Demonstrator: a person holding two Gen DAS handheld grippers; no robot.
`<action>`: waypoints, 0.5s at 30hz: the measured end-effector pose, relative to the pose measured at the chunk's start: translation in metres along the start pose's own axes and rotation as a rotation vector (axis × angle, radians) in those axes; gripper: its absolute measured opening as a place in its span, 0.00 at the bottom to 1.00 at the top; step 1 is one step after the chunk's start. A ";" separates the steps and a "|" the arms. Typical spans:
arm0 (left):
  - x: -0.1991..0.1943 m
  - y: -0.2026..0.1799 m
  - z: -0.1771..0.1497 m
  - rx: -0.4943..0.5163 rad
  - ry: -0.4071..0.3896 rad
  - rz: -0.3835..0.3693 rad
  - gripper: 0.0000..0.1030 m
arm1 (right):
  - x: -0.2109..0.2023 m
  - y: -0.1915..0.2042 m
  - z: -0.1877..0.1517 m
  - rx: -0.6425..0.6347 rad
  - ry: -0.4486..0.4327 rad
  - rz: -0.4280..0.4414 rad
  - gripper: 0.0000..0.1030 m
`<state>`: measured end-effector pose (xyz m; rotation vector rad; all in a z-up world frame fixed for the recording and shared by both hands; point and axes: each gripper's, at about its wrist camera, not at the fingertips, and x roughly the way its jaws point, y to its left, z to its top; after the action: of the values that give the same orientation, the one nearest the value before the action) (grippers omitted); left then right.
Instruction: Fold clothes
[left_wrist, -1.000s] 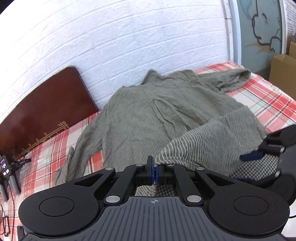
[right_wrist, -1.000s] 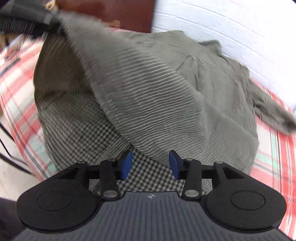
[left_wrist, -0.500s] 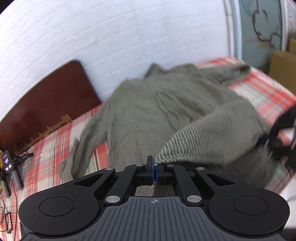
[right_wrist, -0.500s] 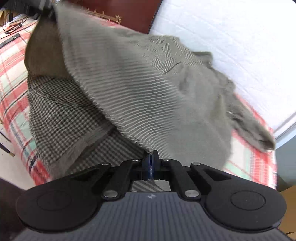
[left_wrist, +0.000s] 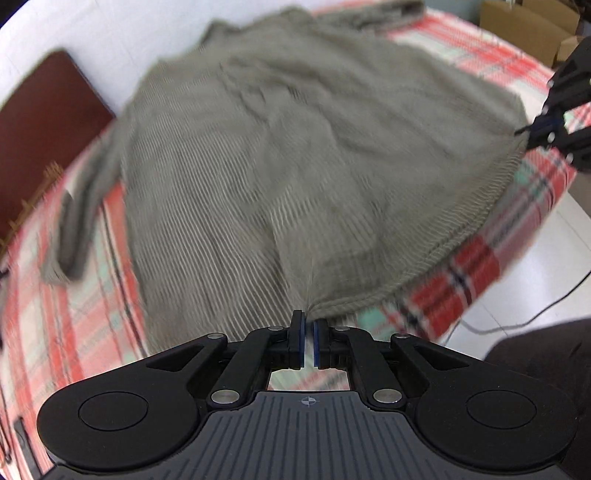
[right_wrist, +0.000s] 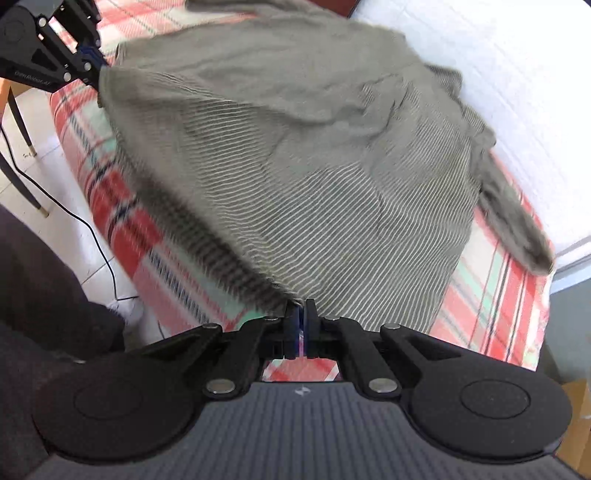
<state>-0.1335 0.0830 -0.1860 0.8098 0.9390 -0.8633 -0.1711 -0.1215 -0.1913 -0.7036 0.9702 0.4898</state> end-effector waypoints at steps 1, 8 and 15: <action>0.004 0.001 -0.004 -0.004 0.022 -0.009 0.18 | 0.002 0.000 -0.003 0.004 0.010 0.004 0.02; -0.012 0.034 -0.025 -0.132 0.017 -0.018 0.42 | 0.001 -0.029 -0.010 0.153 0.026 0.079 0.10; -0.017 0.092 -0.021 -0.281 -0.023 0.142 0.51 | -0.004 -0.091 -0.029 0.586 -0.017 0.204 0.29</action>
<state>-0.0652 0.1446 -0.1600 0.6145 0.9455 -0.6001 -0.1296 -0.2049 -0.1704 -0.0737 1.1061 0.3594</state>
